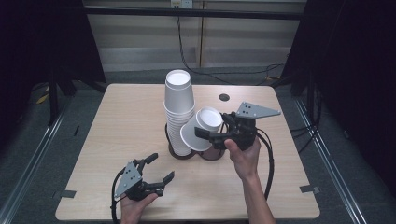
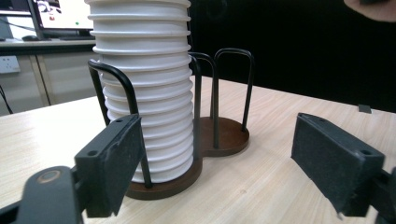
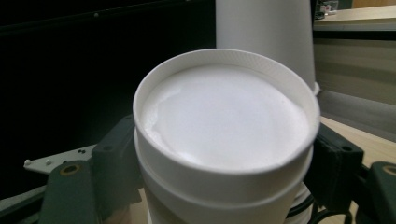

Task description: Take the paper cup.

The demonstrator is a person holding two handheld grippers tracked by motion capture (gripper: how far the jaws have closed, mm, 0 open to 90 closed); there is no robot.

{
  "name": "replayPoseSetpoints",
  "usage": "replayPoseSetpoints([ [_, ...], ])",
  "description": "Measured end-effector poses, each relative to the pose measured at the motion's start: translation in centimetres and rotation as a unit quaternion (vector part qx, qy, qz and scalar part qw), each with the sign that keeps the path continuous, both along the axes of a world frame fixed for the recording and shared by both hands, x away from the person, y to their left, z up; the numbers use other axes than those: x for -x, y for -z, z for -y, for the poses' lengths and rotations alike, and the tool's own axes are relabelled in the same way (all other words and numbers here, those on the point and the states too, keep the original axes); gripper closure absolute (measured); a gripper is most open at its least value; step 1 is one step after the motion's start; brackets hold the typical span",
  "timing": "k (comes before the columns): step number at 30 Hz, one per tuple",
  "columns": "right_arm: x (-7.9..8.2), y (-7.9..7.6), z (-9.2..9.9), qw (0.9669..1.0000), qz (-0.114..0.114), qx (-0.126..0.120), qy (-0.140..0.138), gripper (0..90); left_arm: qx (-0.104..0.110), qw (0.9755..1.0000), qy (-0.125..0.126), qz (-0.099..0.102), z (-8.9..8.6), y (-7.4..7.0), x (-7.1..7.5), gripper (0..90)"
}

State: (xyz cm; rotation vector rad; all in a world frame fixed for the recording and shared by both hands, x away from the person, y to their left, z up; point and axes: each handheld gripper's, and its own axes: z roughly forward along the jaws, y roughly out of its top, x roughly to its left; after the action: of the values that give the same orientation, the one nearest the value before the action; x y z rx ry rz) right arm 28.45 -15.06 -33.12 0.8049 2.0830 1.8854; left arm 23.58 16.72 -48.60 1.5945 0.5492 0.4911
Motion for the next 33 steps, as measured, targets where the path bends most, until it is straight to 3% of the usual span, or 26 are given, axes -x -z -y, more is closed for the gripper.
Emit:
replayPoseSetpoints([
  [2, 0.3, 0.7, -0.2, 1.0000, -0.002, -0.001, -0.007, 23.2, 0.006, 1.0000, 0.006, -0.003, 0.2, -0.4, 0.1, 17.9],
  [3, 0.3, 0.9, -0.3, 1.0000, -0.002, -0.003, -0.009, 23.2, -0.003, 1.0000, 0.008, 0.001, 0.3, -0.6, 0.1, 17.9],
  [7, 0.5, 1.4, -0.6, 0.9999, -0.005, -0.001, -0.013, 23.2, -0.003, 0.9999, 0.010, 0.007, 0.5, -0.9, 0.3, 17.9],
  [14, 0.7, 2.7, -1.0, 0.9997, -0.012, 0.006, -0.020, 23.1, -0.020, 0.9997, 0.017, 0.004, 0.4, -0.6, 0.0, 17.4],
  [17, 0.7, 3.7, -1.3, 0.9994, -0.024, 0.002, -0.025, 23.2, -0.009, 0.9998, 0.017, 0.011, 0.3, -0.9, 0.1, 17.4],
  [24, 0.7, 4.4, -2.0, 0.9990, -0.028, 0.007, -0.033, 23.2, -0.003, 0.9997, 0.020, 0.014, 0.1, -1.6, 0.0, 17.3],
  [27, 0.7, 5.1, -2.1, 0.9988, -0.031, 0.006, -0.036, 23.3, -0.003, 0.9991, 0.040, 0.015, 0.2, -1.8, 0.0, 17.0],
  [33, 0.9, 5.9, -2.1, 0.9985, -0.035, 0.000, -0.042, 23.3, -0.004, 0.9984, 0.054, 0.017, 0.5, -1.9, 0.0, 15.9],
])
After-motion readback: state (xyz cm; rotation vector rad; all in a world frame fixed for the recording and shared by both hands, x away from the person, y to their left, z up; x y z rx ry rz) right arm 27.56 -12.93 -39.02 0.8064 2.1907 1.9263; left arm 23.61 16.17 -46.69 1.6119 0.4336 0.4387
